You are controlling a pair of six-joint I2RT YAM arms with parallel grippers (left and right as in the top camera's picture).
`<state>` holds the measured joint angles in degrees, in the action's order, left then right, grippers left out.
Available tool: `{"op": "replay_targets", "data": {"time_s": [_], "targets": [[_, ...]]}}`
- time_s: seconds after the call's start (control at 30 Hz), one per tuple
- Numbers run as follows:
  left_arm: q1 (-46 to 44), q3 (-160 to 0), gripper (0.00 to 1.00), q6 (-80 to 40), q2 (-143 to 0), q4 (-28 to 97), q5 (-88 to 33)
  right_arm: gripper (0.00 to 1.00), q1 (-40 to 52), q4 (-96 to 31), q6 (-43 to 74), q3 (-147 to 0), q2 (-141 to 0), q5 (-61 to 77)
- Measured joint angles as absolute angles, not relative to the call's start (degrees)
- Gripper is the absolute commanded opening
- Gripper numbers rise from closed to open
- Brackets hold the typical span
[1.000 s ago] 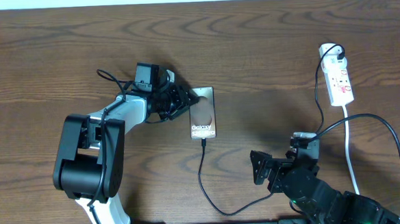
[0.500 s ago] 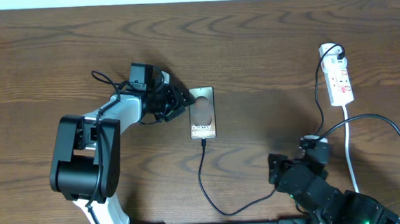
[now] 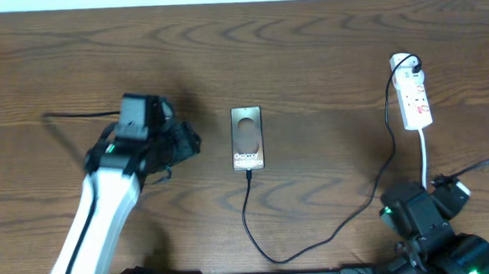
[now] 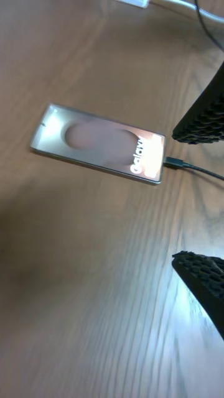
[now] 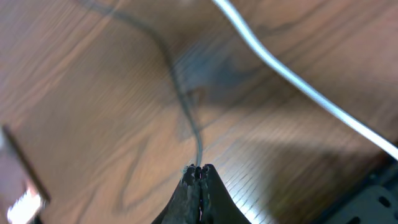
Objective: Plug charger to phone and switch on socket
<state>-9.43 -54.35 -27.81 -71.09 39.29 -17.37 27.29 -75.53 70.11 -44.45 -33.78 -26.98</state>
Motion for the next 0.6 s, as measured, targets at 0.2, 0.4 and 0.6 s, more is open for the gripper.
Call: {"op": "replay_targets", "data": {"time_s": [0.2,0.4,0.6], "targets": [[-9.4,-54.3,0.58,-26.7,-48.5,45.8,-9.3,0.01,9.8,-72.7,65.6,-47.4,-40.5,-26.4],[-9.4,-54.4,0.57,-26.7,-32.6,54.4,-3.1,0.01,-6.3,-67.6,52.3,-56.1,-57.2,-19.2],[-9.4,-54.4,0.94,-26.7,-23.3,65.4,-0.6,0.01,-16.5,-66.3,39.6,-67.1,-79.0,-11.7]]}}
